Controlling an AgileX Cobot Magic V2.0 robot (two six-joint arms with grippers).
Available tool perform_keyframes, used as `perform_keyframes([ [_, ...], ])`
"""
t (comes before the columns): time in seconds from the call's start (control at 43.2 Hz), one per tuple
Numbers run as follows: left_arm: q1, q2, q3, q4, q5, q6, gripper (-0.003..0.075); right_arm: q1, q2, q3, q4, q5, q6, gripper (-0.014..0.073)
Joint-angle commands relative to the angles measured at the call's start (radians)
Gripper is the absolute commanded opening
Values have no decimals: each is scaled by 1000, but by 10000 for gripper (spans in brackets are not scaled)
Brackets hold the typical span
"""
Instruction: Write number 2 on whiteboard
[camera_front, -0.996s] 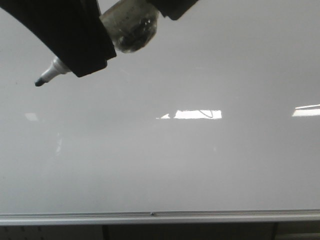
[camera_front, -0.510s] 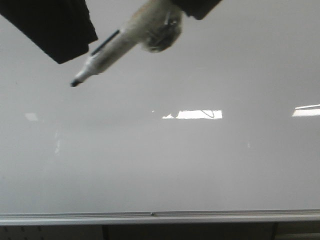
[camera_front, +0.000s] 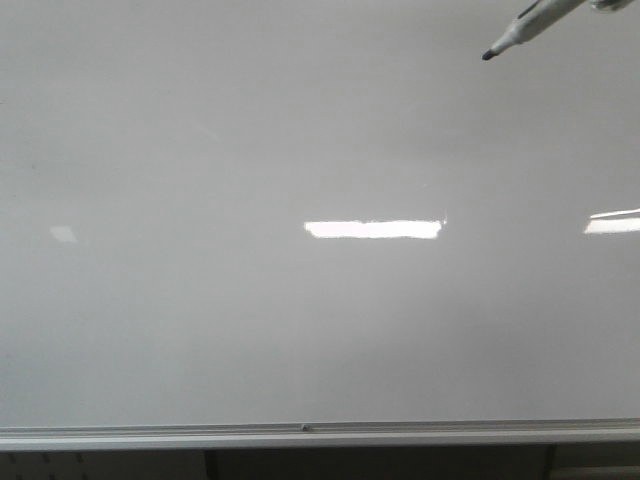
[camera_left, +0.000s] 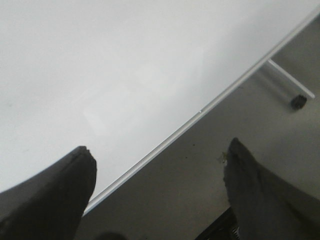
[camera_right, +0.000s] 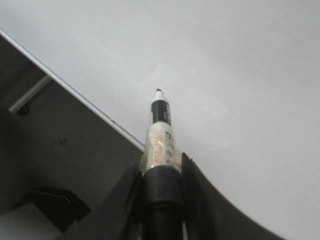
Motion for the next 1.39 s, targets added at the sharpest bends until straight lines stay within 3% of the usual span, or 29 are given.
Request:
perform_keyframes([
  [0.0,102,-46,15,-109,-58,-12,522,-30,-78,62,88,-130,8,36],
  [0.116,164,-65,41,-136,-49,-12,498,-30,-148,223,109,-351,8,36],
  [0.278,169,-63,41,-147,-51,-12,449,-30,-139,334,103,-554,5,36],
  [0.487,169,-51,41,-147,-72,-12,410,-30,-104,418,257,-854,5,36],
  [0.857,169,-51,41,-147,-103,-12,386,35,51,400,253,-1071,-20,36],
  [1.367,169,-51,41,-147,-125,-12,386,45,205,277,226,-1085,-20,36],
])
